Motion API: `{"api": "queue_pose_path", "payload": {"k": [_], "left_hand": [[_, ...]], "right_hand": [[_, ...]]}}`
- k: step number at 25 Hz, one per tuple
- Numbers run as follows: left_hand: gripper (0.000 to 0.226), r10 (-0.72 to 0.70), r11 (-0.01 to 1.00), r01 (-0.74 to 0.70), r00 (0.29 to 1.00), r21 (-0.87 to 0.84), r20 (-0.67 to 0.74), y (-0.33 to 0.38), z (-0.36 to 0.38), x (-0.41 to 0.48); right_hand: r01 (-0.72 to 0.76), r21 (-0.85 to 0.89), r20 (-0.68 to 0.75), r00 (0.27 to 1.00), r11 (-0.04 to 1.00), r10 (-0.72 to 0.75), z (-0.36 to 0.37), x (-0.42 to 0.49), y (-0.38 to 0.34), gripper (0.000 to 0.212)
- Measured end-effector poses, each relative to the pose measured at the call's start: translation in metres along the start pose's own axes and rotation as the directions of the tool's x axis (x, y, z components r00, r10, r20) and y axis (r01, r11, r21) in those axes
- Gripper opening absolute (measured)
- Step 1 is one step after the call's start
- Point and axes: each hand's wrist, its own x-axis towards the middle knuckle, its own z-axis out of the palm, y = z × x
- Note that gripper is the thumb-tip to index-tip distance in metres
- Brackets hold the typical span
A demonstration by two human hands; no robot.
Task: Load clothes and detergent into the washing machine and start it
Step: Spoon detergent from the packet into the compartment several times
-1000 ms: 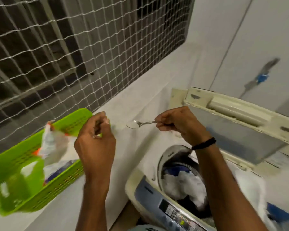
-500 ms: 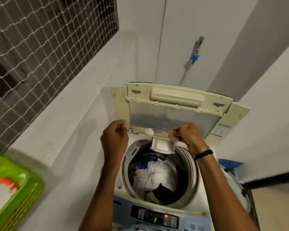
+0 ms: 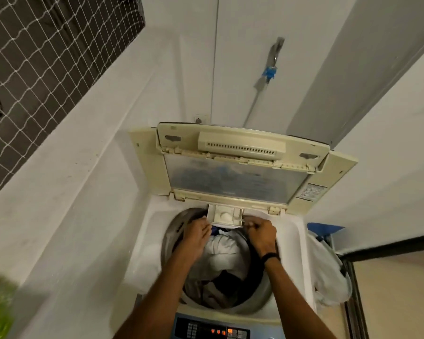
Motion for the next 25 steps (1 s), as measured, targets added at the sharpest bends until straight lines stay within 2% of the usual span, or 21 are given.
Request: {"api": "queue_pose_path", "payload": {"k": [2, 5, 8, 17, 25], "left_hand": [[0.041, -0.030, 0.997, 0.029, 1.000, -0.073, -0.009, -0.007, -0.002, 0.007], [0.042, -0.059, 0.991, 0.059, 0.998, -0.123, -0.001, -0.011, -0.005, 0.010], [0.044, -0.068, 0.988, 0.067, 0.998, -0.137, 0.001, -0.014, -0.004, 0.010], [0.046, -0.075, 0.984, 0.081, 0.996, -0.160, 0.047, -0.018, -0.003, 0.011], [0.046, -0.050, 0.983, 0.062, 0.996, -0.173, 0.071, -0.012, -0.006, 0.001]], "right_hand": [[0.136, -0.079, -0.017, 0.990, 0.988, -0.138, 0.011, -0.009, 0.005, 0.031], [0.242, -0.102, -0.049, 0.968, 0.965, -0.248, 0.018, -0.019, 0.009, 0.044], [0.319, -0.147, -0.038, 0.944, 0.936, -0.328, 0.019, -0.024, 0.010, 0.046], [0.328, -0.186, -0.037, 0.940, 0.926, -0.340, 0.028, -0.030, 0.021, 0.045], [0.323, -0.068, -0.220, 0.918, 0.944, -0.330, 0.024, -0.039, 0.016, 0.050]]}}
